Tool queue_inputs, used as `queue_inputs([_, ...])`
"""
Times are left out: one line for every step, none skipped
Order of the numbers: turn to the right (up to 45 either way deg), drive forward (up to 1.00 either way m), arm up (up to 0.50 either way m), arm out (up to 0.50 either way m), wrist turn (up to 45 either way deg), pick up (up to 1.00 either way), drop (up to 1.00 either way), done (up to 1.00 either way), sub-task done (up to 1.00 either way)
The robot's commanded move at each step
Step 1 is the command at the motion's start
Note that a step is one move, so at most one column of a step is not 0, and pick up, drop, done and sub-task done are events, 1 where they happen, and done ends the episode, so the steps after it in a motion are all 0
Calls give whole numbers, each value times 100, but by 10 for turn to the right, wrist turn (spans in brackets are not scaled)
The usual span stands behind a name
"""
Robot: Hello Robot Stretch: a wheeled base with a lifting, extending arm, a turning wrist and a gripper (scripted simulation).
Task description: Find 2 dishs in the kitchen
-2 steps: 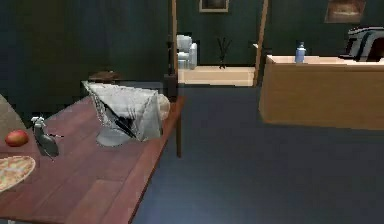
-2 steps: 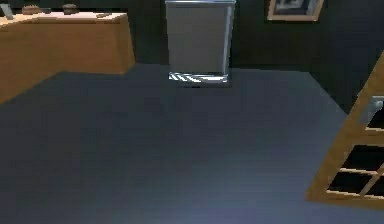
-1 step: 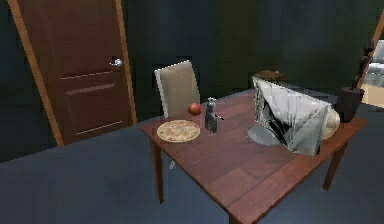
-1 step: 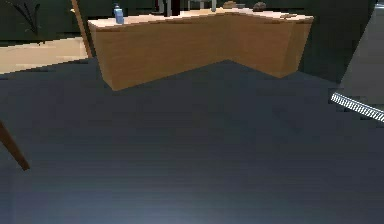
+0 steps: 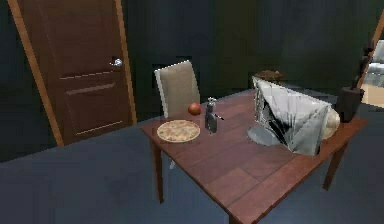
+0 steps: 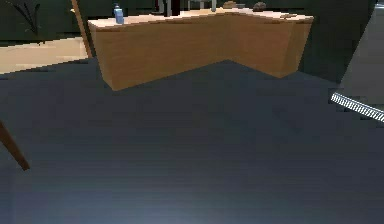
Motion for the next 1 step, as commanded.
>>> queue_inputs([450, 0, 0, 0, 0, 0, 0, 0, 0])
